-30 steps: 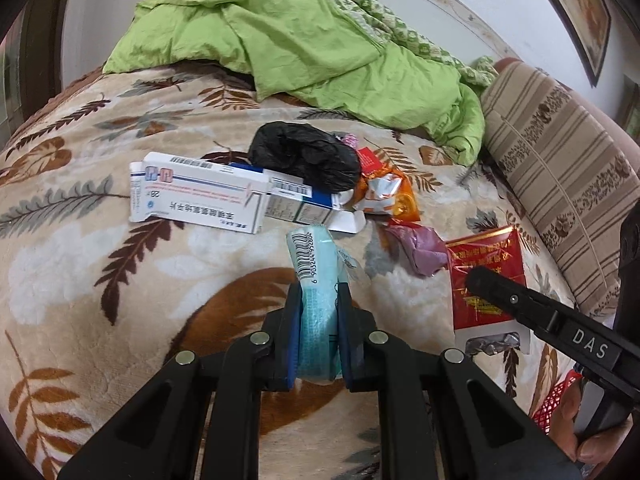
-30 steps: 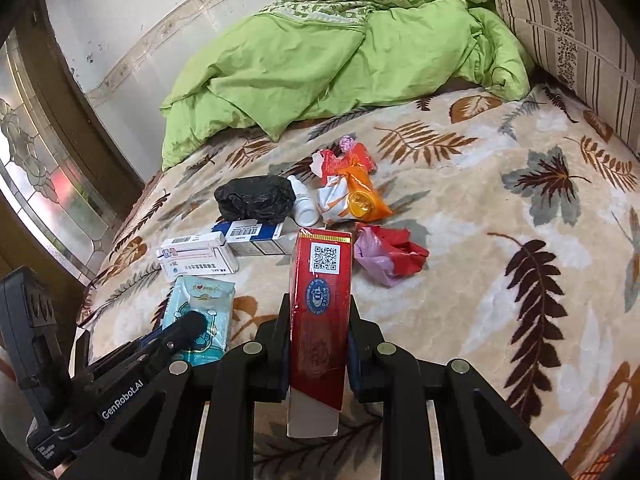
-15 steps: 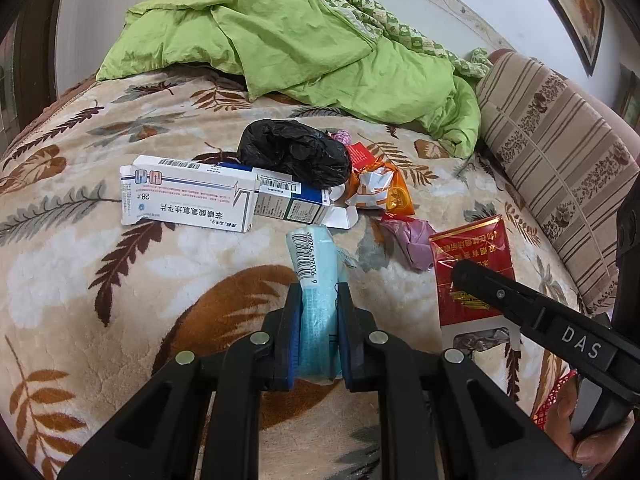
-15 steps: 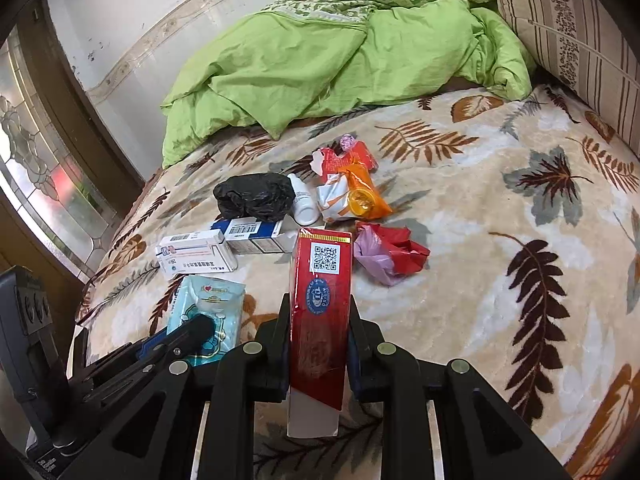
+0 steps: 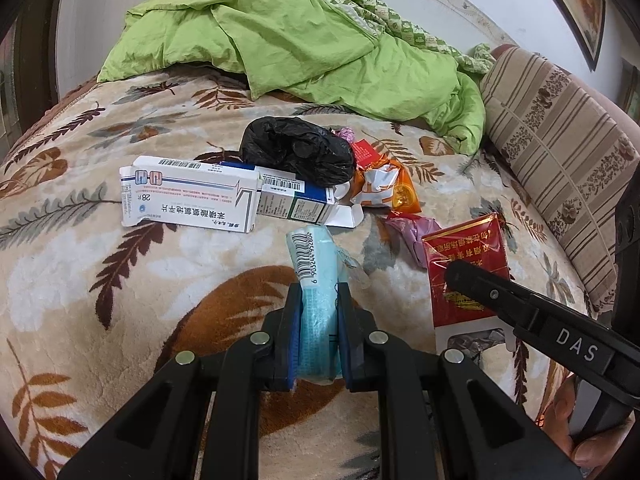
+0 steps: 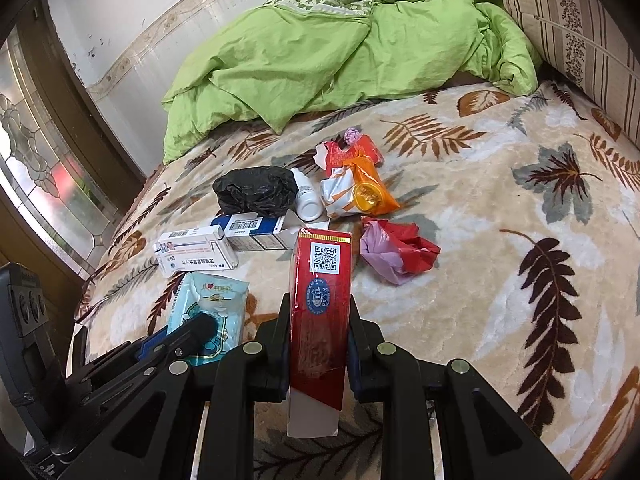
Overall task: Collect trash
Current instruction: 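Lift both held items and carry them toward the red basket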
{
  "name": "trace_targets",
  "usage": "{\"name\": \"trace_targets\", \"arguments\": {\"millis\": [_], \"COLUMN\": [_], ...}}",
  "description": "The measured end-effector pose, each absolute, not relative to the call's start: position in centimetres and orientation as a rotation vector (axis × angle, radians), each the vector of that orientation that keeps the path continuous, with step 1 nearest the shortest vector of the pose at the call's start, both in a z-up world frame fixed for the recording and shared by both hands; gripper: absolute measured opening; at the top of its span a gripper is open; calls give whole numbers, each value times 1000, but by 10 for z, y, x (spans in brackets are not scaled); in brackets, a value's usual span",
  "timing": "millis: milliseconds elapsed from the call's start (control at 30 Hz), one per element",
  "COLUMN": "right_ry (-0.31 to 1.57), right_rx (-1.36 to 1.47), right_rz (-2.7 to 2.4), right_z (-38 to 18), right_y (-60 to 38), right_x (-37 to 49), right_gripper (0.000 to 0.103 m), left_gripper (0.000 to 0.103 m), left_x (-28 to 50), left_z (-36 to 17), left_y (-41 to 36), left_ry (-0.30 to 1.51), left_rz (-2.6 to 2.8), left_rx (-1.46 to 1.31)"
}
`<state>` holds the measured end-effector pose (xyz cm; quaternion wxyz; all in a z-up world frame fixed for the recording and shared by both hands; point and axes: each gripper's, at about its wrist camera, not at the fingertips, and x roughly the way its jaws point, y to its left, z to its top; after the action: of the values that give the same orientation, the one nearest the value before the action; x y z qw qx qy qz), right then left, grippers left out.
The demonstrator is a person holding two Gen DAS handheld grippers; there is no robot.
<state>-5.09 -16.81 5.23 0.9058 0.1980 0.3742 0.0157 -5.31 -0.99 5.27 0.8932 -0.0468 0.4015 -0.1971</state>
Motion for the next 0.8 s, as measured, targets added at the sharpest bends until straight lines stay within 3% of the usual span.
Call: {"name": "trace_targets", "arguments": {"millis": [800], "right_ry": [704], "right_rx": [386], "right_rz": [-7], "right_z": [69], "right_y": [-174], "right_x": [-81], "right_gripper": [23], "left_gripper": [15], "left_x": [-88], "left_z": [72], "left_y": [-18], "left_ry": [699], "left_rz": [-350], "left_rx": [30]}}
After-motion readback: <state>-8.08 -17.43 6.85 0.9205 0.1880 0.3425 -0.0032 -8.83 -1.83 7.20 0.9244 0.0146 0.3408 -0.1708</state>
